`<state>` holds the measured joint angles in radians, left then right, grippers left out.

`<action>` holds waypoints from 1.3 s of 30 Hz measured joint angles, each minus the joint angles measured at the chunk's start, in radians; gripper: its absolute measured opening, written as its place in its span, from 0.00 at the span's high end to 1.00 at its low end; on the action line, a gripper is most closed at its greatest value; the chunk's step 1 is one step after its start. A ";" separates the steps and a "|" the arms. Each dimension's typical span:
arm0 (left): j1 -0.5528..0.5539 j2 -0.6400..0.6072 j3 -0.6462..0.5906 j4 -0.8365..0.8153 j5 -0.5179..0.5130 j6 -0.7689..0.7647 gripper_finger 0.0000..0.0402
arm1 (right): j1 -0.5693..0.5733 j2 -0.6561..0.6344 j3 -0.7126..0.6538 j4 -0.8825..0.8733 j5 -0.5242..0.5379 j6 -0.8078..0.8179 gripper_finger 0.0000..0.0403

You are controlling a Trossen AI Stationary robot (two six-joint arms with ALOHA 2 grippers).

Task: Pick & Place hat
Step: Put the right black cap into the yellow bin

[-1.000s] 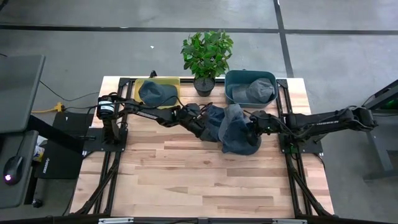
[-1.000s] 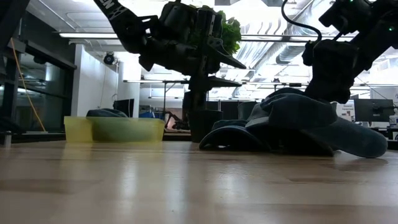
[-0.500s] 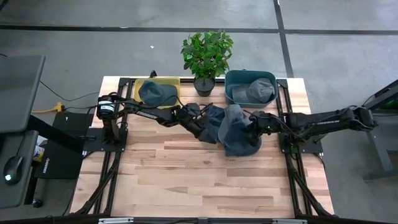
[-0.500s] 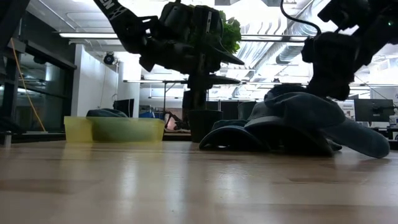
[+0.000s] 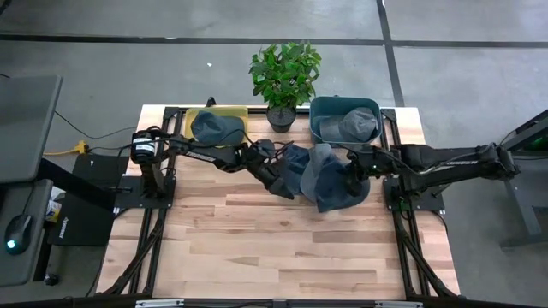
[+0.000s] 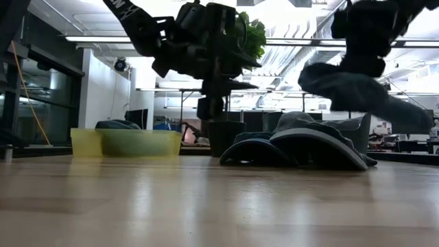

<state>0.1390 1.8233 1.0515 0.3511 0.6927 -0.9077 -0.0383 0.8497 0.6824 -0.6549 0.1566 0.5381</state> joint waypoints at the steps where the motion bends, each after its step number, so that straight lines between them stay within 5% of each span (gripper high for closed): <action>1: 0.004 -0.009 0.000 -0.032 0.000 0.016 0.66 | 0.000 0.000 0.018 -0.015 0.001 0.000 1.00; 11: 0.038 -0.141 -0.001 -0.164 -0.064 0.127 0.66 | 0.038 0.054 0.169 -0.022 0.090 -0.029 1.00; 21: 0.038 -0.150 0.018 -0.052 -0.053 0.079 0.66 | 0.079 0.243 0.310 -0.021 0.178 -0.024 1.00; 39: 0.038 -0.150 0.031 -0.047 -0.109 0.065 0.66 | 0.080 0.348 0.387 -0.064 0.175 0.001 1.00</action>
<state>0.1772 1.6737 1.0821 0.3042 0.5841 -0.8430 0.0414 1.1976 1.0691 -0.7189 0.3312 0.5390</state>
